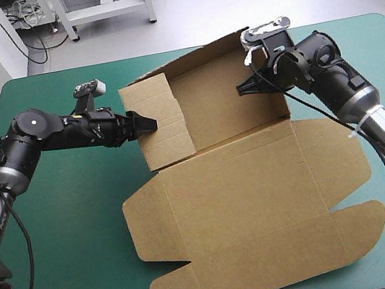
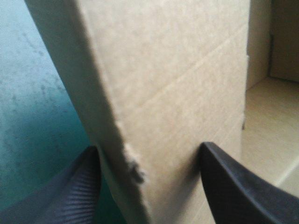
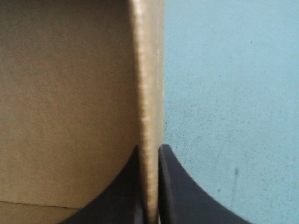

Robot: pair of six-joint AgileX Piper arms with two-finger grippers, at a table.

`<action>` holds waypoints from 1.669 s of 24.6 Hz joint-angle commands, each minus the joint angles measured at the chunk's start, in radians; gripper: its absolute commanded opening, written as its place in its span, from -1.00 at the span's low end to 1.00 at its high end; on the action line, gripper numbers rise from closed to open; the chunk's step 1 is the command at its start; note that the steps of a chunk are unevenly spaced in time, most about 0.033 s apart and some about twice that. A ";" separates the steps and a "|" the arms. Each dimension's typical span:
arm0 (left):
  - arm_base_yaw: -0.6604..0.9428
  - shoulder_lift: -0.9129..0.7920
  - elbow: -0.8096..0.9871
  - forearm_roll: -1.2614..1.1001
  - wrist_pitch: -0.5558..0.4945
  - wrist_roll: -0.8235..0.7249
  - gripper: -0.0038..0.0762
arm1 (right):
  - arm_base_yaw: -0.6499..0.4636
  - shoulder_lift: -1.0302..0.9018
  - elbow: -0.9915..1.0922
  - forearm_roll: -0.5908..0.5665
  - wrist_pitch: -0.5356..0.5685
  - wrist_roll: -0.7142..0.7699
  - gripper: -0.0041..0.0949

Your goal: Fold the box

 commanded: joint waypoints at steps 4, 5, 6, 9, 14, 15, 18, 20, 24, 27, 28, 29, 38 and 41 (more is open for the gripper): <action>-0.091 -0.042 -0.099 0.283 -0.080 -0.311 0.11 | 0.043 -0.043 -0.032 0.006 -0.072 0.065 -0.95; -0.103 -0.042 -0.108 0.344 -0.081 -0.358 0.03 | 0.047 -0.043 -0.032 0.010 -0.070 0.075 -0.95; -0.124 -0.042 -0.127 0.454 -0.074 -0.438 -0.15 | 0.049 -0.043 -0.032 0.034 -0.056 0.078 -0.95; -0.153 -0.033 -0.164 0.570 -0.049 -0.497 -0.74 | 0.049 -0.043 -0.032 0.063 -0.027 0.082 -0.95; -0.177 0.009 -0.222 0.652 0.020 -0.508 -0.92 | 0.047 -0.022 -0.032 0.091 0.014 0.082 -0.95; -0.177 0.018 -0.230 0.666 0.034 -0.520 -0.92 | 0.047 -0.012 -0.032 0.098 0.028 0.082 -0.95; -0.177 0.074 -0.256 0.734 0.113 -0.550 -0.92 | 0.047 0.047 -0.033 0.096 0.085 0.072 -0.95; -0.177 0.117 -0.257 0.759 0.137 -0.555 -0.92 | 0.047 0.102 -0.033 0.098 0.094 0.072 -0.95; -0.177 0.202 -0.257 0.784 0.133 -0.555 -0.92 | 0.035 0.219 -0.034 0.131 0.115 0.030 -0.95; -0.177 0.249 -0.257 0.797 0.133 -0.555 -0.92 | 0.007 0.276 -0.034 0.203 0.099 0.002 -0.95; -0.177 0.278 -0.257 0.805 0.131 -0.555 -0.92 | -0.006 0.304 -0.034 0.238 0.086 -0.019 -0.95; -0.177 0.295 -0.257 0.805 0.131 -0.555 -0.92 | -0.012 0.319 -0.034 0.240 0.085 -0.021 -0.95; -0.177 0.396 -0.257 0.795 0.155 -0.529 -0.92 | -0.014 0.349 -0.046 0.222 0.070 -0.039 -0.95; -0.177 0.394 -0.257 0.795 0.155 -0.484 -0.92 | -0.014 0.349 -0.072 0.222 0.070 -0.042 -0.94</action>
